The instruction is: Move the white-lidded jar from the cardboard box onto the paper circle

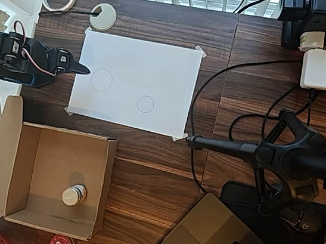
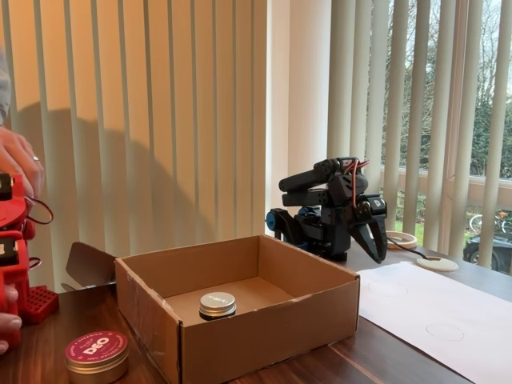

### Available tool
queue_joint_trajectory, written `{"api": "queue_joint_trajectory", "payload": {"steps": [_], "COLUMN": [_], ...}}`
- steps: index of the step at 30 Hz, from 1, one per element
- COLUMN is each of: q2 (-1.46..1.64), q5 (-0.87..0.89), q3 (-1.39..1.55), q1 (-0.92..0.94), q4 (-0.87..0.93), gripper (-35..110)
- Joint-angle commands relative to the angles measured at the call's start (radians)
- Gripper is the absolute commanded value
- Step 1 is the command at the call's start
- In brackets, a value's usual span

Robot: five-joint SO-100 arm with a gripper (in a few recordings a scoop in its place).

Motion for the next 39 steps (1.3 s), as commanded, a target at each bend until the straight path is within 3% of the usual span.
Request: {"api": "queue_joint_trajectory", "payload": {"steps": [1, 4, 9, 15, 21, 29, 39], "q2": [0.063, 0.063, 0.063, 0.063, -0.012, -0.416, -0.729], "q5": [-0.011, -0.006, -0.034, -0.074, -0.232, -0.463, -0.469], "q3": [-0.012, -0.012, -0.006, -0.003, -0.055, -0.377, -0.784], "q1": [-0.014, -0.009, 0.000, 0.006, 0.077, 0.140, 0.155], "q4": [0.026, 0.026, 0.005, -0.014, -0.097, -0.347, -0.399], "gripper": [16, 31, 44, 45, 53, 54, 53]}}
